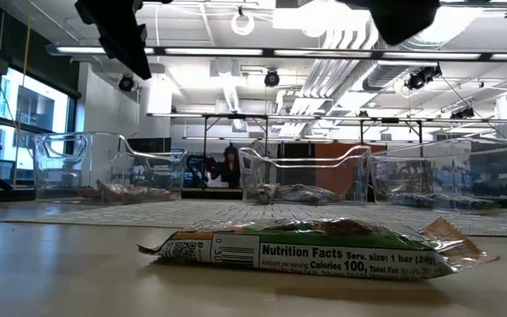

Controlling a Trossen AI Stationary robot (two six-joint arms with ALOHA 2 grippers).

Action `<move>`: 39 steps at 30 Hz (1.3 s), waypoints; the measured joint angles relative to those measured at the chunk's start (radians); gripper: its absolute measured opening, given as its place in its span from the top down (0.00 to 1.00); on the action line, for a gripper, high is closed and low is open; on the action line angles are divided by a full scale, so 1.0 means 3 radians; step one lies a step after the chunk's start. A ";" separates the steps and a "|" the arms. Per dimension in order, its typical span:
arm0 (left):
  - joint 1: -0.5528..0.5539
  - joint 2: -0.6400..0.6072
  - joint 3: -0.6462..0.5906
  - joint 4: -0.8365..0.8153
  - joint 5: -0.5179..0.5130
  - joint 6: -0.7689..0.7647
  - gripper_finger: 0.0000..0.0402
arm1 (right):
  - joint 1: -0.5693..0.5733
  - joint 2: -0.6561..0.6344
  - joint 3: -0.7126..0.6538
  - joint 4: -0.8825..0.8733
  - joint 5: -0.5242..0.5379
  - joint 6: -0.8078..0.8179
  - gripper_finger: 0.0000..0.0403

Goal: Pick and place Granola Bars by type
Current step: Put the yellow granola bar into the middle transparent bin

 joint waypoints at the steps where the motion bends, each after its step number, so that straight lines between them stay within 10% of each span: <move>1: 0.0001 0.0000 0.0000 0.0024 -0.0001 -0.0024 0.61 | 0.0035 0.0054 0.0026 -0.0002 0.0048 0.0080 0.64; 15: 0.0001 0.0001 0.0000 0.0108 0.0042 -0.0049 0.61 | 0.0309 0.1126 0.0522 -0.0002 0.0553 0.0363 0.64; 39: 0.0001 0.0001 0.0000 0.0078 0.0043 -0.0029 0.61 | -0.0005 0.1161 0.0528 -0.0108 0.0102 0.0915 0.61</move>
